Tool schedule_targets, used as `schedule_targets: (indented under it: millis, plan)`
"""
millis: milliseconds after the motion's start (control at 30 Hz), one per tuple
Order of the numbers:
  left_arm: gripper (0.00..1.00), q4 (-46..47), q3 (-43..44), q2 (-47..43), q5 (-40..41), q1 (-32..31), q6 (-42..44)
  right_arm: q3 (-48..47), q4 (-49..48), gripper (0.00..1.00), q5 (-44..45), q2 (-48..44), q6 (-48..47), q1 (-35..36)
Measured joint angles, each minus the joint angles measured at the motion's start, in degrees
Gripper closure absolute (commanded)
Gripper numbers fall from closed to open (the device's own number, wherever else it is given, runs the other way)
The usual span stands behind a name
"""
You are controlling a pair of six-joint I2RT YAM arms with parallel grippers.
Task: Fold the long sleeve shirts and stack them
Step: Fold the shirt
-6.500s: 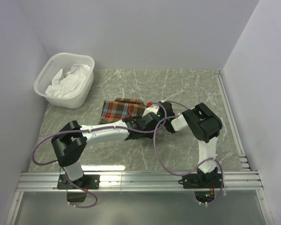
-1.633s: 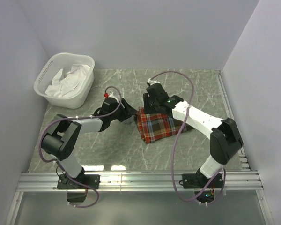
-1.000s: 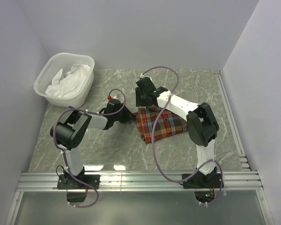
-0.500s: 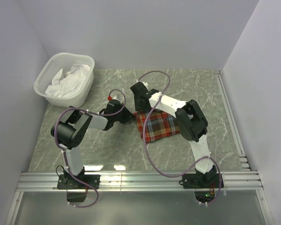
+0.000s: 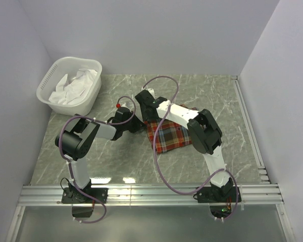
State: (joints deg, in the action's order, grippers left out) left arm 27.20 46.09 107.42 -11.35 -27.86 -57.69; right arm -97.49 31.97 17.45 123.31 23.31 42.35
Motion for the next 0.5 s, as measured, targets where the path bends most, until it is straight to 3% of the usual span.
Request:
schedule_targets:
  millis: [200, 400, 467, 500]
  plan:
    - [0.99, 0.0, 0.0, 0.0, 0.0, 0.0, 0.0, 0.0, 1.4, 0.55, 2.6, 0.2, -0.7, 0.3]
    - [0.99, 0.1, 0.0, 0.1, 0.0, 0.0, 0.0, 0.0, 1.6, 0.83, 3.6, 1.1, -1.3, 0.3]
    - [1.0, 0.2, 0.0, 0.1, -0.2, 0.0, 0.0, 0.0, 1.5, 1.0, 3.9, 1.1, -1.7, 0.3]
    - [0.99, 0.2, 0.0, 0.1, -0.2, 0.0, 0.0, 0.1, 1.4, 1.0, 4.0, 1.1, -1.6, 0.3]
